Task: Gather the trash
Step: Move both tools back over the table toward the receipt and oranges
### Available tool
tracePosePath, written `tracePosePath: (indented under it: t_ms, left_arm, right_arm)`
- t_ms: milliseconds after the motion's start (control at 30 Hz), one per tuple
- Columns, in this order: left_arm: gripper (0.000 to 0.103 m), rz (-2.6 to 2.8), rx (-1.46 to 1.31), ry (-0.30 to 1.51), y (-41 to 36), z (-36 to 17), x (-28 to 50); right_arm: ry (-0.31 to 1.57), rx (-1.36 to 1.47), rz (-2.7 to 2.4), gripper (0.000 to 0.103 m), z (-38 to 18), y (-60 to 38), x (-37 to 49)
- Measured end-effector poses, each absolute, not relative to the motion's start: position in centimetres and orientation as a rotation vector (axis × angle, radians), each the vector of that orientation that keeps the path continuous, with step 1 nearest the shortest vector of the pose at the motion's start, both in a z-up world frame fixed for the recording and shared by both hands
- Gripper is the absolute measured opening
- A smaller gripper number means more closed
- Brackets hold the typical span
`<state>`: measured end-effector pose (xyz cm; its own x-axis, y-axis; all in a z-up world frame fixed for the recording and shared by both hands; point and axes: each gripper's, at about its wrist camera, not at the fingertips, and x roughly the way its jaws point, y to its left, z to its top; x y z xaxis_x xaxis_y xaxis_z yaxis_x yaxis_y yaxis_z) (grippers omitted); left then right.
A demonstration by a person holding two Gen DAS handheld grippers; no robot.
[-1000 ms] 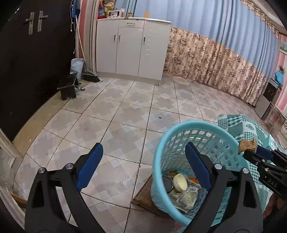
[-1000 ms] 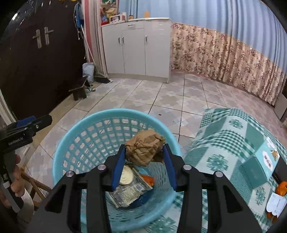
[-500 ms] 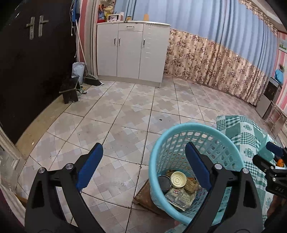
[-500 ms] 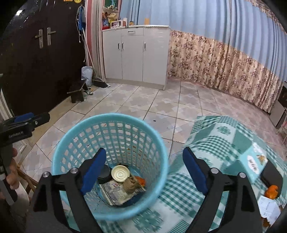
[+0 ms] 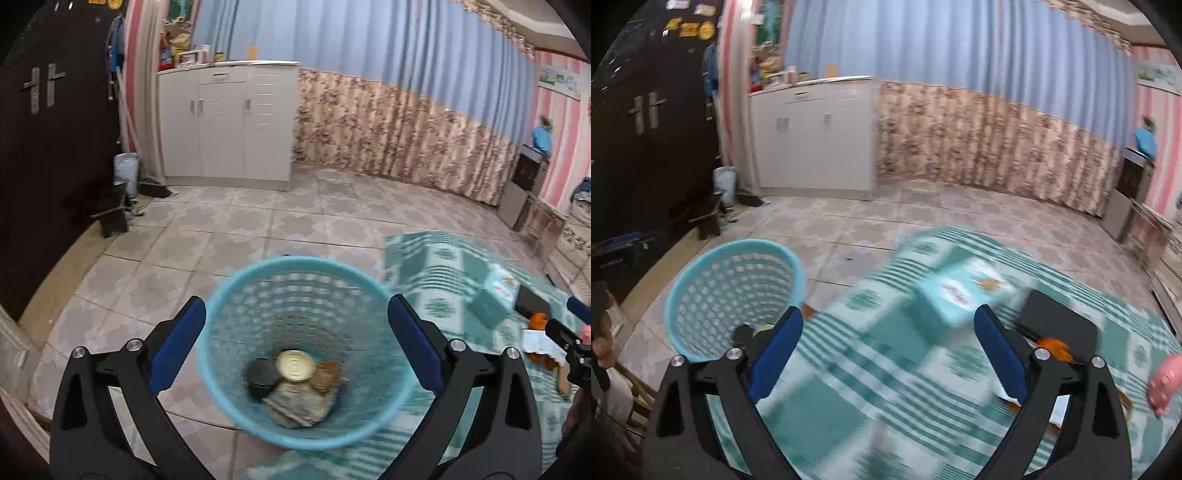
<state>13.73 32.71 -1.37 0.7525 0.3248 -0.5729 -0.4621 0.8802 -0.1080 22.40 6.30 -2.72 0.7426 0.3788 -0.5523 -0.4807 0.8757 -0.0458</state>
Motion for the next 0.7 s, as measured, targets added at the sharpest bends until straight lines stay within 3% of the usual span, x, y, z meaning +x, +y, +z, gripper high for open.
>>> tracePosePath:
  t_ms: [367, 700]
  left_arm:
    - [0.097, 0.207, -0.267, 0.636, 21.1, -5.0, 19.9]
    - [0.097, 0.126, -0.233, 0.722, 14.8, -8.8, 23.1]
  right_arm:
    - [0.658, -0.125, 0.149, 0.092, -6.9, -11.5, 23.2]
    - [0.752, -0.008, 0.010, 0.092, -12.0, -19.7, 23.1]
